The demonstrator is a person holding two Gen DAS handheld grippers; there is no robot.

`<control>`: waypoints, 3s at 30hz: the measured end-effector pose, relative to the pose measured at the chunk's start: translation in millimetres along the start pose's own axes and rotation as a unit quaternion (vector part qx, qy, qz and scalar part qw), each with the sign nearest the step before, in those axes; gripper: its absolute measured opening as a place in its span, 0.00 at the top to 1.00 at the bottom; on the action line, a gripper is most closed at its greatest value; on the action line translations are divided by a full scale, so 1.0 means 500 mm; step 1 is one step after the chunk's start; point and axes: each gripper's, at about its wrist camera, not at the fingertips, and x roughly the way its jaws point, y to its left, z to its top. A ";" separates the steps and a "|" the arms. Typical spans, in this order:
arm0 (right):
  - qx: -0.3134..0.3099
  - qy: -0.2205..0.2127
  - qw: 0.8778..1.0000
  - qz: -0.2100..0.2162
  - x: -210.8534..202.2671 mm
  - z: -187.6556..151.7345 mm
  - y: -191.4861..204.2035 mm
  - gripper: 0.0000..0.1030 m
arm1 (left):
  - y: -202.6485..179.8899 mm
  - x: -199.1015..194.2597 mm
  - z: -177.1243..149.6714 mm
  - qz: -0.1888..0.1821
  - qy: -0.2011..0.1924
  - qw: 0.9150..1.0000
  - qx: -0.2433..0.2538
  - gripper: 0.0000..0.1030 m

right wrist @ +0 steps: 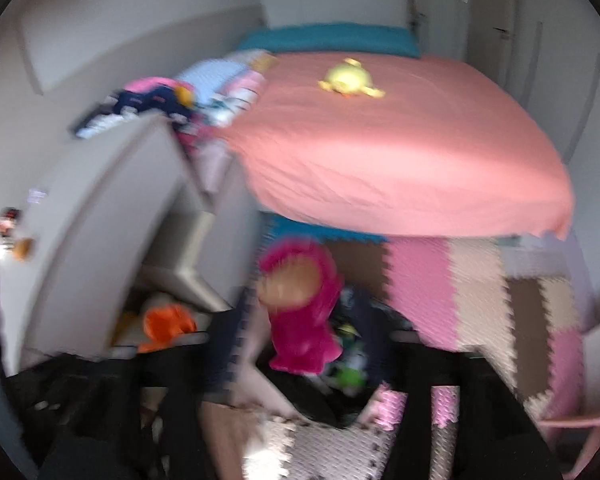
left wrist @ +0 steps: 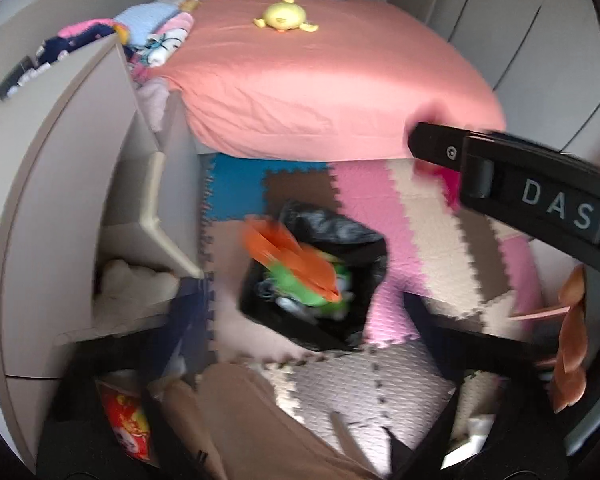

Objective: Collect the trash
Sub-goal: 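Carry the orange toy and pink doll over the trash bag and release both, then grasp the grey knotted toy with the left gripper while the right grasps the brown plush ball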

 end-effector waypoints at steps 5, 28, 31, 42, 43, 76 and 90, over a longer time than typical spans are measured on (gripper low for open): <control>0.018 -0.001 1.000 -0.026 0.020 -0.017 -0.039 0.16 | 0.016 0.031 -0.001 0.018 0.016 1.000 -0.011 0.06; -0.031 -0.049 0.995 0.075 -0.055 0.046 0.124 0.16 | 0.175 -0.097 0.018 0.058 -0.047 0.995 -0.065 0.06; -0.061 -0.054 0.992 0.092 -0.065 0.062 0.189 0.16 | 0.239 -0.124 0.014 0.078 -0.056 0.991 -0.088 0.06; -0.156 -0.057 0.973 0.158 -0.077 0.092 0.464 0.16 | 0.500 -0.222 -0.038 0.151 -0.076 0.968 -0.185 0.06; -0.162 -0.055 0.971 0.165 -0.075 0.091 0.484 0.16 | 0.529 -0.230 -0.048 0.159 -0.076 0.965 -0.196 0.06; -0.270 0.001 0.928 0.257 0.096 0.057 0.912 0.53 | 0.949 -0.184 -0.103 0.207 -0.071 0.911 -0.350 0.07; -0.234 0.005 0.934 0.270 0.111 0.098 0.877 0.53 | 0.969 -0.197 -0.095 0.245 -0.093 0.901 -0.345 0.82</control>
